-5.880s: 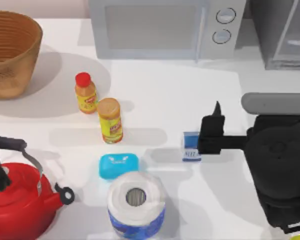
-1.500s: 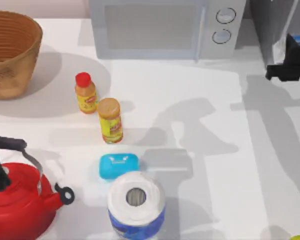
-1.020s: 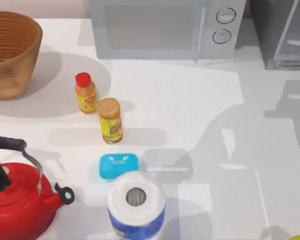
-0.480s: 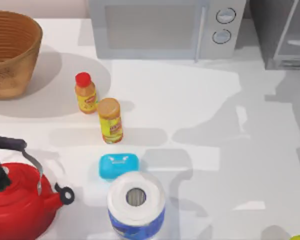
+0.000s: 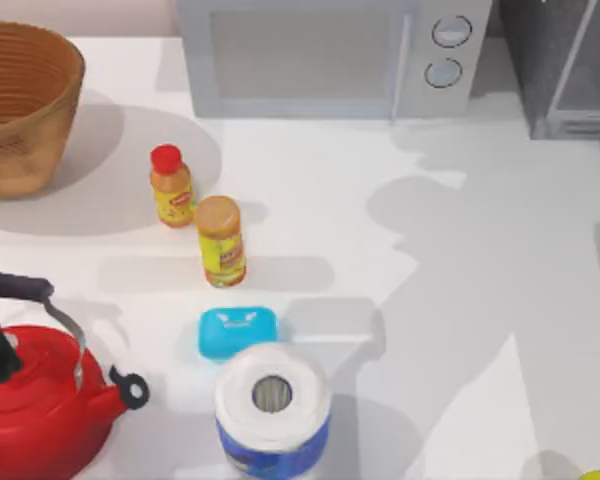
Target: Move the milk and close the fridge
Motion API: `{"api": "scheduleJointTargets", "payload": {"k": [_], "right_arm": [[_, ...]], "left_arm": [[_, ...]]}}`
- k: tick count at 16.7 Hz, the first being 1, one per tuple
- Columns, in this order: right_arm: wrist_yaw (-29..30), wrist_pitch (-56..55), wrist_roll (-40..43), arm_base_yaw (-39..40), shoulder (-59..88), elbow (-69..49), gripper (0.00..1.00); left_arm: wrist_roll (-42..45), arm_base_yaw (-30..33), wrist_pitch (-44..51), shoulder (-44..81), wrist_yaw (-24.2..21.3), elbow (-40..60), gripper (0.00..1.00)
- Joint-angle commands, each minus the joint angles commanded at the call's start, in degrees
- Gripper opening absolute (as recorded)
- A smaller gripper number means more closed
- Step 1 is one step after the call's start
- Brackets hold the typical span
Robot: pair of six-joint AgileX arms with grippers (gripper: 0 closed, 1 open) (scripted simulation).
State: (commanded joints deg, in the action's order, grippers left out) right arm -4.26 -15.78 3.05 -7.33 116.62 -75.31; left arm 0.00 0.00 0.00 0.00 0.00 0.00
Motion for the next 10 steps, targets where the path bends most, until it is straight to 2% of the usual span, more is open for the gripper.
{"api": "scheduleJointTargets", "payload": {"k": [5,10], "right_arm": [[-2.4,14.5,1.0,-2.6,6.6,-14.5,0.0],[-2.7,16.2,1.1,-2.9,7.3,-16.1,0.0]], "left_arm": [[0.0,0.0,0.0,0.0,0.0,0.0,1.0],[0.0,0.0,0.0,0.0,0.0,0.0,1.0]]}}
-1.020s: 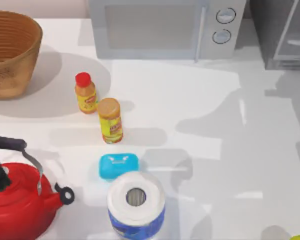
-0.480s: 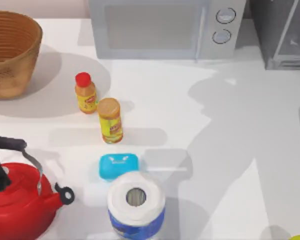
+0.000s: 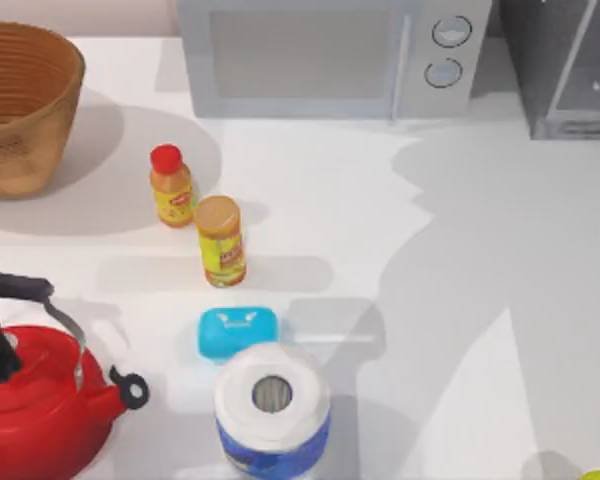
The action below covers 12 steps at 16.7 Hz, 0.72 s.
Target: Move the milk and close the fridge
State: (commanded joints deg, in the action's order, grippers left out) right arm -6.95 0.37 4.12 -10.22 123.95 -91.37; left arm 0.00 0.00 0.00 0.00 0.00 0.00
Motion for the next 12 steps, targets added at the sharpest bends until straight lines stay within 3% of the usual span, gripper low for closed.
{"api": "scheduleJointTargets", "payload": {"k": [7,12], "right_arm": [[0.0,0.0,0.0,0.0,0.0,0.0,0.0],[0.0,0.0,0.0,0.0,0.0,0.0,0.38]], "left_arm": [[0.0,0.0,0.0,0.0,0.0,0.0,1.0],[0.0,0.0,0.0,0.0,0.0,0.0,1.0]]}}
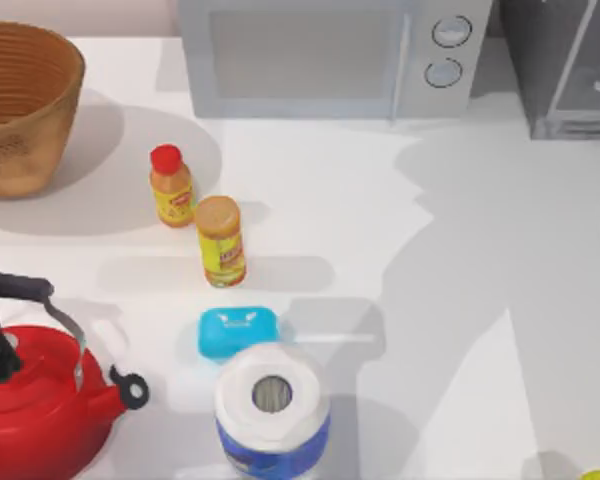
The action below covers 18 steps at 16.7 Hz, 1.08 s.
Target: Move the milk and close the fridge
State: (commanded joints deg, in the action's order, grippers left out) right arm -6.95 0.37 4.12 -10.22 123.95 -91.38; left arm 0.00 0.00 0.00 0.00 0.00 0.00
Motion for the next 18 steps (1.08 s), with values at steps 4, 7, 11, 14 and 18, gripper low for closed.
{"api": "scheduleJointTargets", "payload": {"k": [4,7,11,14,18], "right_arm": [[0.0,0.0,0.0,0.0,0.0,0.0,0.68],[0.0,0.0,0.0,0.0,0.0,0.0,0.9],[0.0,0.0,0.0,0.0,0.0,0.0,1.0],[0.0,0.0,0.0,0.0,0.0,0.0,1.0],[0.0,0.0,0.0,0.1,-0.1,0.0,1.0]], "left_arm": [[0.0,0.0,0.0,0.0,0.0,0.0,1.0],[0.0,0.0,0.0,0.0,0.0,0.0,1.0],[0.0,0.0,0.0,0.0,0.0,0.0,1.0],[0.0,0.0,0.0,0.0,0.0,0.0,1.0],[0.0,0.0,0.0,0.0,0.0,0.0,1.0]]}}
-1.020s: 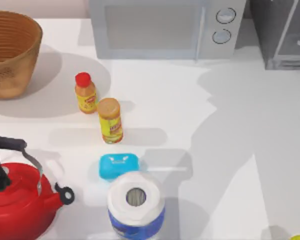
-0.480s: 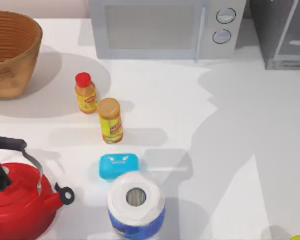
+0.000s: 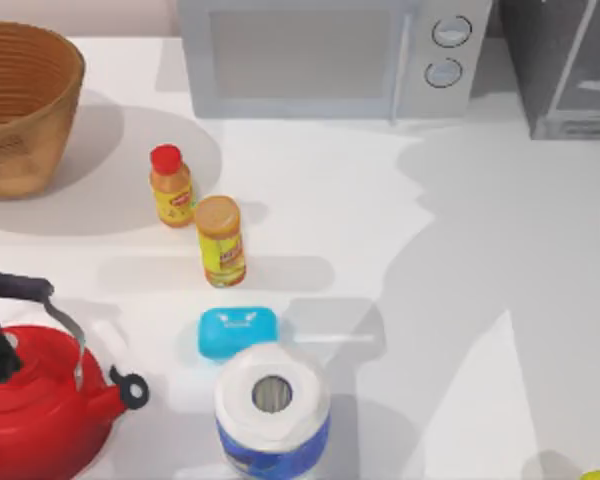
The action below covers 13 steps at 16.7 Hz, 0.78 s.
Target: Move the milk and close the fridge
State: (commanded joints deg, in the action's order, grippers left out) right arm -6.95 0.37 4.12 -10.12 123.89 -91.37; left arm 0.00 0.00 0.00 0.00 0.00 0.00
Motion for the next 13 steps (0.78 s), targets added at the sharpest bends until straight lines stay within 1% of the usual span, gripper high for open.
{"api": "scheduleJointTargets", "payload": {"k": [3,6,9,13], "right_arm": [[0.0,0.0,-0.3,0.5,-3.6,2.8,1.0],[0.1,0.0,-0.7,1.6,-12.6,9.8,1.0],[0.5,0.0,-1.2,3.1,-27.1,20.3,1.0],[1.6,0.1,-1.9,5.3,-53.6,38.3,1.0]], "left_arm": [[0.0,0.0,0.0,0.0,0.0,0.0,1.0],[0.0,0.0,0.0,0.0,0.0,0.0,1.0],[0.0,0.0,0.0,0.0,0.0,0.0,1.0],[0.0,0.0,0.0,0.0,0.0,0.0,1.0]]}}
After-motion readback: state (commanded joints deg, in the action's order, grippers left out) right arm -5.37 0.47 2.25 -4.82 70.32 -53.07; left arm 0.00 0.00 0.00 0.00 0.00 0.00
